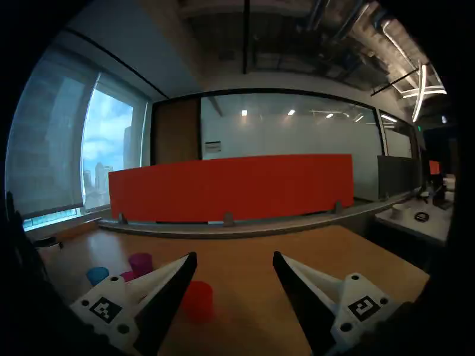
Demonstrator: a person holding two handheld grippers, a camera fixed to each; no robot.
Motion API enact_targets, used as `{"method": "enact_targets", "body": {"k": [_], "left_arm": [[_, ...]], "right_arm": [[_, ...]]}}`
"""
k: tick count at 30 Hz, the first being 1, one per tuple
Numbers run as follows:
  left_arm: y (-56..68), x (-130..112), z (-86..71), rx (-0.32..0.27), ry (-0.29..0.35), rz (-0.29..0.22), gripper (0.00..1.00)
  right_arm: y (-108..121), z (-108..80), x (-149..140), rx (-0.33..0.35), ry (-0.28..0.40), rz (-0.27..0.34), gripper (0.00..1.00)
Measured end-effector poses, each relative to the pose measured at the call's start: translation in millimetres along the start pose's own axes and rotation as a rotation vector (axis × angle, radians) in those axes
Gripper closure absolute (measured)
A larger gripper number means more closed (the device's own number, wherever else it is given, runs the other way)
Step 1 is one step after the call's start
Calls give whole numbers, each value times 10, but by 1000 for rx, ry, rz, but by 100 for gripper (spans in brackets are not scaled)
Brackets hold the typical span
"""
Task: Pour water
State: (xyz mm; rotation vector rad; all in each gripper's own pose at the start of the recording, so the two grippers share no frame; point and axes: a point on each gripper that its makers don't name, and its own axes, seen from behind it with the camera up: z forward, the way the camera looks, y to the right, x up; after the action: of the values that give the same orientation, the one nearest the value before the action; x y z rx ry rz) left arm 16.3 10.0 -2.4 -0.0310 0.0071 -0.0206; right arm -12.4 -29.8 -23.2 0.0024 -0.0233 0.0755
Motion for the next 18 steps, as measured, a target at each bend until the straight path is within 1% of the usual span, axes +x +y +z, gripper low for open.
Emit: {"method": "enact_targets", "body": {"k": [9, 18], "left_arm": [[-32, -113, 14, 6, -17, 1, 5], [-87, -144, 21, 15, -17, -4, 4]], "right_arm": [[-30, 12, -41, 7, -15, -13, 1], [8, 8, -52, 4, -20, -1, 1]]}}
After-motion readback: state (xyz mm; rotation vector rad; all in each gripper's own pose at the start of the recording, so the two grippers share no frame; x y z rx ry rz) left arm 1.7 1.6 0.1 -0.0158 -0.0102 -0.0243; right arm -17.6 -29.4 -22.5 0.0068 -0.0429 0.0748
